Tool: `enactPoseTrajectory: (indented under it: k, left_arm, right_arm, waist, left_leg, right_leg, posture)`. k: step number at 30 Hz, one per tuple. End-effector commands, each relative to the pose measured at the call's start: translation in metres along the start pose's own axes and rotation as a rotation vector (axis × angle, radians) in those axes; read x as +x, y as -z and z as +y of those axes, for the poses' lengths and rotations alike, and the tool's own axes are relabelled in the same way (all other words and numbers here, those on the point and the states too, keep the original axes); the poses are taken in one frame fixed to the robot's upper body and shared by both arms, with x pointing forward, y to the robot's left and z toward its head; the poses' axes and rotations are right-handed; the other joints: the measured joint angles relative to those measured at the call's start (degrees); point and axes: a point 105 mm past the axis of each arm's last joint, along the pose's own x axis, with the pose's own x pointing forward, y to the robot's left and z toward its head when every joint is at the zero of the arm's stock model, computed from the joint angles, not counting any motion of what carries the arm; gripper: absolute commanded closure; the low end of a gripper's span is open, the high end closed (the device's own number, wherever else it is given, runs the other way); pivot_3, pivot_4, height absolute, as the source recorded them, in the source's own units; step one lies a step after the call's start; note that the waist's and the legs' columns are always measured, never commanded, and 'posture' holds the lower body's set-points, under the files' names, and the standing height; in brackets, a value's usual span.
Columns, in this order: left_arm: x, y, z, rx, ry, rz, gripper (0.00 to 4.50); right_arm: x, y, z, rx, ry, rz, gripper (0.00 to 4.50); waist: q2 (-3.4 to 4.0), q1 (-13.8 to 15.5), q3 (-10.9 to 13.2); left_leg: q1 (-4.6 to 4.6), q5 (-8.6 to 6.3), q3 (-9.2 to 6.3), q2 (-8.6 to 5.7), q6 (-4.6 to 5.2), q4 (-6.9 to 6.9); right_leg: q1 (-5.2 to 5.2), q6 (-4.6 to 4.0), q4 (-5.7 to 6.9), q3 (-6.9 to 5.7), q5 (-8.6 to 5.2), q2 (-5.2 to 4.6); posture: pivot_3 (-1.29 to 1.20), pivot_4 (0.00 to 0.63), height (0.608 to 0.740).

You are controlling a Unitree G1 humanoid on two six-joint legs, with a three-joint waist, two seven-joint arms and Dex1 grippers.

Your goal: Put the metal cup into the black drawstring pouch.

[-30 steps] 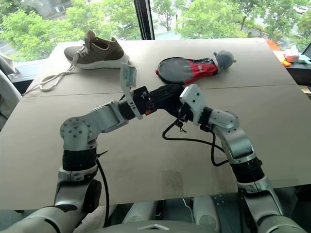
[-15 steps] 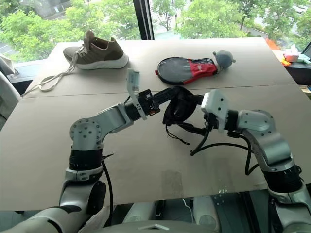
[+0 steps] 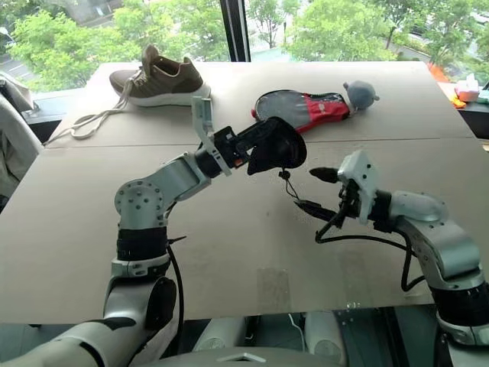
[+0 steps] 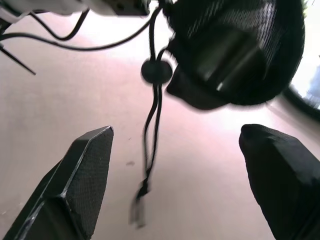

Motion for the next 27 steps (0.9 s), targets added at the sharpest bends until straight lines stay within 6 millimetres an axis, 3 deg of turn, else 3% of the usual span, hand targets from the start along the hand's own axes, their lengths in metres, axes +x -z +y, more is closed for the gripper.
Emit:
enactPoseTrajectory:
  k: [1,4,10,13,16,20,25,27]
  left_arm:
    - [0.004,-0.006,-0.011,0.013,0.04,-0.024,4.5]
    - [0.004,-0.006,-0.011,0.01,0.042,-0.024,4.5]
    - [0.006,-0.007,-0.007,0.018,0.025,-0.028,4.5]
    - [0.006,-0.009,-0.009,0.024,0.029,-0.032,4.5]
    - [0.006,-0.01,-0.01,0.025,0.032,-0.035,4.5]
    - [0.007,-0.008,-0.009,0.021,0.032,-0.03,4.5]
    - [0.007,-0.007,-0.008,0.017,0.033,-0.029,4.5]
    - [0.007,-0.007,-0.008,0.017,0.034,-0.029,4.5]
  right_arm:
    - [0.01,0.024,0.014,0.05,-0.001,0.053,0.4]
    - [0.028,0.034,0.012,0.06,0.063,0.048,0.4]
    - [0.07,0.031,-0.01,0.015,0.22,-0.018,0.4]
    - [0.079,0.022,-0.018,0.028,0.282,-0.081,0.4]
    - [0.082,0.014,-0.009,0.048,0.244,-0.129,0.4]
    - [0.082,0.016,0.002,0.029,0.191,-0.117,1.73]
    - [0.083,0.012,0.001,0.041,0.196,-0.136,4.27]
    - [0.082,0.013,-0.001,0.042,0.204,-0.13,4.39]
  waist:
    - [0.0,-0.1,0.0]
    - [0.01,-0.5,0.0]
    - [0.01,-0.5,0.0]
    - [0.01,-0.2,0.0]
    - [0.01,-0.2,0.0]
    - [0.01,-0.3,0.0]
    - [0.01,-0.5,0.0]
    - [0.01,-0.5,0.0]
  left_leg:
    - [0.0,0.0,0.02,-0.01,0.0,0.0]
    - [0.06,0.0,0.14,0.04,-0.01,0.0]
    - [0.18,0.02,0.2,0.06,-0.02,0.04]
    - [0.13,0.02,0.13,0.04,-0.03,0.03]
    - [0.04,0.02,0.06,-0.04,-0.03,0.02]
    - [-0.06,0.01,0.05,-0.06,-0.02,-0.02]
    - [0.0,0.01,0.1,-0.03,-0.03,-0.03]
    - [0.0,0.01,0.1,-0.02,-0.03,-0.03]
  right_leg:
    - [-0.01,0.0,-0.01,0.02,0.0,0.0]
    - [-0.02,0.01,0.0,0.11,0.0,0.04]
    - [0.05,0.03,0.08,0.13,0.01,0.09]
    - [0.02,0.01,0.07,0.08,0.01,0.1]
    - [-0.05,0.01,0.04,0.08,0.01,0.05]
    - [-0.17,0.01,0.01,0.08,0.01,0.03]
    - [-0.16,0.01,0.07,0.09,0.01,0.07]
    - [-0.16,0.01,0.07,0.09,0.01,0.07]
  posture:
    - [0.0,0.15,0.736]
    - [0.0,0.15,0.736]
    - [0.0,0.15,0.736]
    - [0.0,0.15,0.736]
    - [0.0,0.15,0.736]
    - [0.0,0.15,0.736]
    - [0.0,0.15,0.736]
    - [0.0,0.15,0.736]
